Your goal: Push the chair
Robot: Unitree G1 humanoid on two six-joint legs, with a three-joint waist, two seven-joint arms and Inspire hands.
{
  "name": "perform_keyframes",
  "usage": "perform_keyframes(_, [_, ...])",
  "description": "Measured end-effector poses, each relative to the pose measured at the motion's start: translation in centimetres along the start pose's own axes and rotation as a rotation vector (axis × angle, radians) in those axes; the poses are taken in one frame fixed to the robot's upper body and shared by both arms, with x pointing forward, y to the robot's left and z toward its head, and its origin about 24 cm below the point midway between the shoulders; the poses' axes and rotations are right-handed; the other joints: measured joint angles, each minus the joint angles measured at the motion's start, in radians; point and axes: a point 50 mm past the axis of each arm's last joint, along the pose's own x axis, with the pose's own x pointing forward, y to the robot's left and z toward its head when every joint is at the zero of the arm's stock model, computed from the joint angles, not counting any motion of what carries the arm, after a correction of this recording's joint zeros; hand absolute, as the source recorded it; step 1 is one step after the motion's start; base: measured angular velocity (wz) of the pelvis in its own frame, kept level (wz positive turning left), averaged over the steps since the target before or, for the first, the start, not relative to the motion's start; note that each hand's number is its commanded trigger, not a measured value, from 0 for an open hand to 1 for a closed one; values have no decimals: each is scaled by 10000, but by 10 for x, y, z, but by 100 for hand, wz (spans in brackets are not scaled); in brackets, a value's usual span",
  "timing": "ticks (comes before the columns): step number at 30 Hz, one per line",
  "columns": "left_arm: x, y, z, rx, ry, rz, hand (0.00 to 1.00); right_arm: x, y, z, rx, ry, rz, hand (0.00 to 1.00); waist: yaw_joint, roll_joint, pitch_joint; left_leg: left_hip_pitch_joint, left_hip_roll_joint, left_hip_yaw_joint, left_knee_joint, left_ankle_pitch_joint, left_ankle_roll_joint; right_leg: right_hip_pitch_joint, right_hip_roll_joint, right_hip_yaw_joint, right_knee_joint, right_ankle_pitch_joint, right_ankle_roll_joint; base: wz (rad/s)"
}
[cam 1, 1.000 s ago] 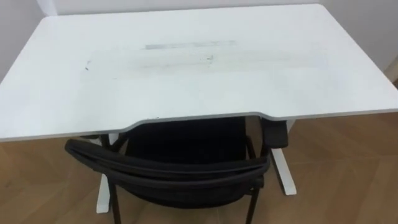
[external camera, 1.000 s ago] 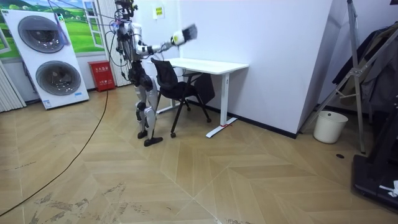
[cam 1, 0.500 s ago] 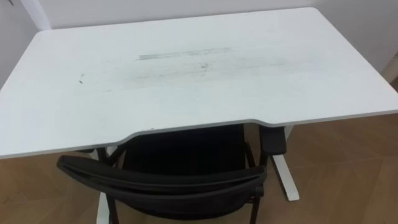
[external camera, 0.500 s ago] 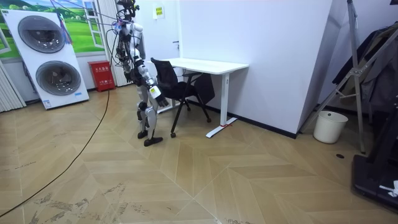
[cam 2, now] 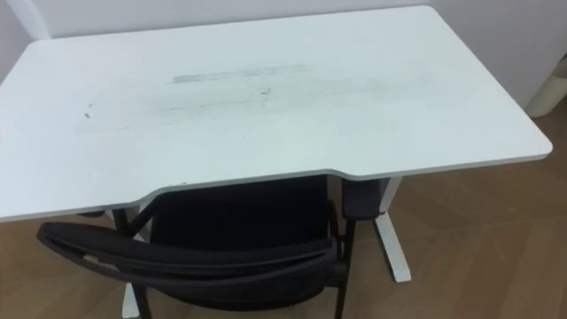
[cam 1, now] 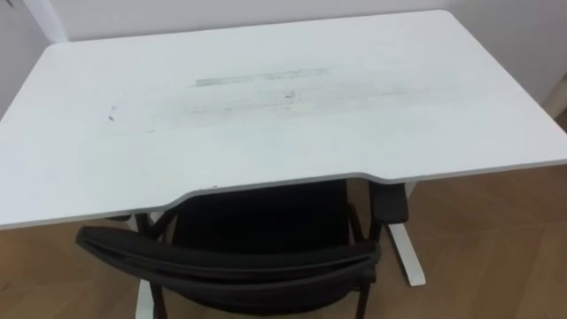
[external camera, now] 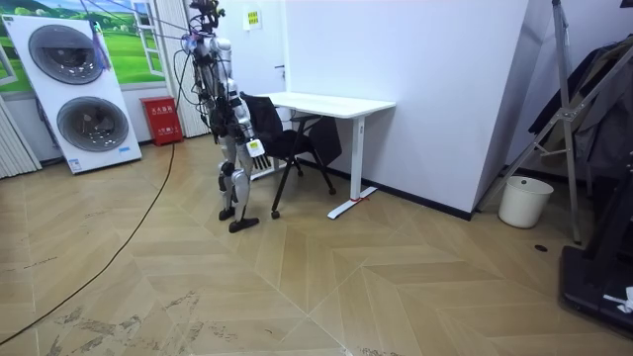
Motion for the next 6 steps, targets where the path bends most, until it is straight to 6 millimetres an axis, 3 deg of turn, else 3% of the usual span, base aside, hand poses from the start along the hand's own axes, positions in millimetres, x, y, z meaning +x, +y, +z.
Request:
perform_keyframes(5, [1, -3, 5, -27, -73, -442, 0, -1, 3, -5, 180, 177, 514, 0, -29, -54, 81, -155, -63, -161, -6, -6, -10, -63, -35, -170, 3, -10, 6, 9])
perform_keyframes(6, [1, -3, 7, -26, -116, -547, 0, -1, 4, -7, 204, 231, 644, 0, -27, -40, 150, -165, -99, -196, -6, -6, -10, -85, -41, -196, 9, -10, 6, 7])
